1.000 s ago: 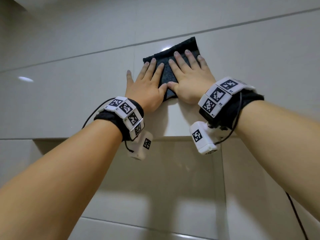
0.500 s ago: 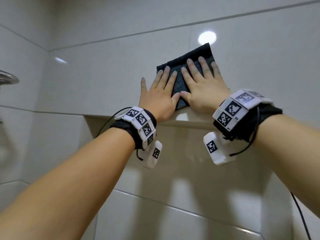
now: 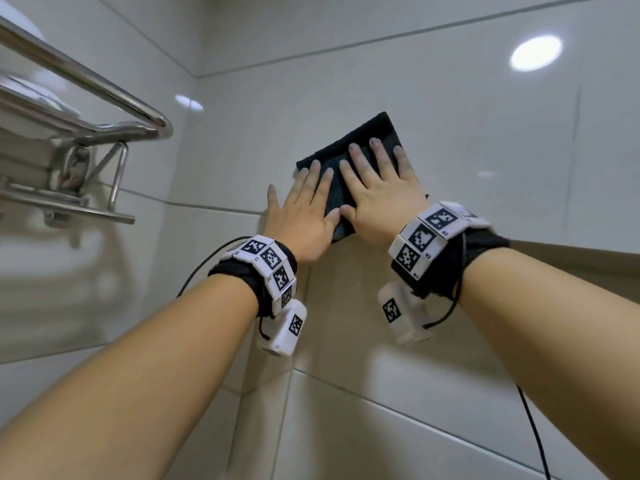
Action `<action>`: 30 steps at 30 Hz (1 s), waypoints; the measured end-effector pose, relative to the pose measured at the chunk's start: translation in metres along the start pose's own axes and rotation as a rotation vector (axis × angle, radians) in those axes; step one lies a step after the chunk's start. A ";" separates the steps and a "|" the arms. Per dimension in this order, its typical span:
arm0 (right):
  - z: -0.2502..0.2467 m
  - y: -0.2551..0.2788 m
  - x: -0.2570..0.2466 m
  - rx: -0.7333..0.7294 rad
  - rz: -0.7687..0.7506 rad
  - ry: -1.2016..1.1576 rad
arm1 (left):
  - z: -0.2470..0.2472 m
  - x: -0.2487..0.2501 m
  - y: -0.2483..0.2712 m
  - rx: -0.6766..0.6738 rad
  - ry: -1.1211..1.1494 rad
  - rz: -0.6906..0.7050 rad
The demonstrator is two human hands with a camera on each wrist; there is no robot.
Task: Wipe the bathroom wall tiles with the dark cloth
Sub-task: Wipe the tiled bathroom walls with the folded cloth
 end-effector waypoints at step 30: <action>-0.049 -0.056 0.116 0.031 0.154 -0.044 | -0.080 0.061 -0.108 0.016 0.147 0.049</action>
Point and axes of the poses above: each hand's wrist, its own y-axis away from the middle knuckle, its own z-axis out of the palm, x = y × z, the point moved 3 cm from there along -y, towards the middle knuckle, and after that the axes turned 13 degrees about -z, right-handed, at the moved point
